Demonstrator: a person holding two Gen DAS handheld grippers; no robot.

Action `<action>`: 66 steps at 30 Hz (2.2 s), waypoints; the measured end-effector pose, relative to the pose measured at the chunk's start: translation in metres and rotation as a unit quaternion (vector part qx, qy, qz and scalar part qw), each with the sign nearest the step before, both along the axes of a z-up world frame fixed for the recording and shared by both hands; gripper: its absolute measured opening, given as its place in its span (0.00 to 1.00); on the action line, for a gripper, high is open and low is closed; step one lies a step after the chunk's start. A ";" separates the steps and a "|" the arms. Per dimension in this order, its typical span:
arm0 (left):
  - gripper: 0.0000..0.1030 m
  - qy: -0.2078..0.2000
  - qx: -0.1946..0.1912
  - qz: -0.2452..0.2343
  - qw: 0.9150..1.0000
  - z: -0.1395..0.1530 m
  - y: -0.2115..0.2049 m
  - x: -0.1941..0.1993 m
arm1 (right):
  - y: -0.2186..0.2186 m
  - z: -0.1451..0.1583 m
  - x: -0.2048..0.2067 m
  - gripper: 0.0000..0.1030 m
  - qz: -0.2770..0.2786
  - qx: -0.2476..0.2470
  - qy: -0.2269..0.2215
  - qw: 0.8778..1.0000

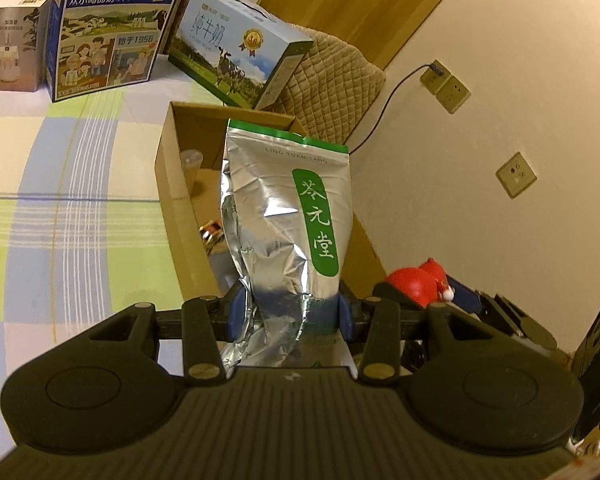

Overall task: Organize objects
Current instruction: 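Open the left tool to drop the tea bag while the right tool releases the toy figure, then withdraw both open tools up and away from the cardboard box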

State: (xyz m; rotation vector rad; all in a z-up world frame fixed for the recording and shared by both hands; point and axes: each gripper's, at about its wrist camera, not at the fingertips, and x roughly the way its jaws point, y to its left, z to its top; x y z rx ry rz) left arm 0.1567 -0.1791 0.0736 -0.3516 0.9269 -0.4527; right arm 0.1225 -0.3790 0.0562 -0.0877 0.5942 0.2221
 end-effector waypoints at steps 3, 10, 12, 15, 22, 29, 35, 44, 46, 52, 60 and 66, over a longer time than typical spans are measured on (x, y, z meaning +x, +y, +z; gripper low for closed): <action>0.37 0.001 -0.004 0.006 1.000 0.001 -0.002 0.013 | -0.005 0.000 0.012 0.68 -0.001 0.000 0.000 1.000; 0.37 0.009 -0.016 0.024 1.000 -0.003 -0.007 0.044 | -0.011 -0.002 0.038 0.68 -0.002 -0.002 0.001 1.000; 0.37 0.011 -0.017 0.027 0.999 -0.005 -0.008 0.053 | -0.012 -0.005 0.046 0.68 -0.003 -0.002 0.003 1.000; 0.37 0.016 -0.020 0.031 0.999 -0.010 -0.011 0.063 | -0.014 -0.010 0.055 0.68 -0.004 -0.001 0.007 1.000; 0.38 0.025 -0.026 0.039 0.999 -0.023 -0.018 0.082 | -0.016 -0.018 0.072 0.68 -0.004 0.004 0.013 1.000; 0.57 0.001 -0.013 0.055 0.998 -0.024 -0.017 0.094 | -0.020 -0.025 0.078 0.68 -0.007 0.009 0.020 1.000; 0.57 -0.007 -0.002 0.063 0.998 -0.024 -0.010 0.084 | -0.018 -0.027 0.074 0.68 -0.006 0.013 0.023 1.000; 0.59 -0.013 0.032 0.058 0.998 -0.025 -0.002 0.063 | -0.013 -0.022 0.065 0.68 -0.004 0.019 0.019 1.000; 0.59 -0.013 0.038 0.059 0.997 -0.026 -0.001 0.060 | -0.012 -0.021 0.064 0.68 -0.003 0.019 0.018 1.000; 0.61 -0.015 0.050 0.057 0.997 -0.026 0.000 0.052 | -0.010 -0.018 0.062 0.68 -0.002 0.021 0.017 1.000; 0.63 -0.016 0.059 0.059 0.996 -0.028 -0.001 0.048 | -0.009 -0.018 0.062 0.68 -0.002 0.020 0.017 1.000; 0.71 -0.015 0.065 0.061 0.996 -0.032 -0.001 0.047 | -0.008 -0.019 0.063 0.68 -0.002 0.021 0.019 1.000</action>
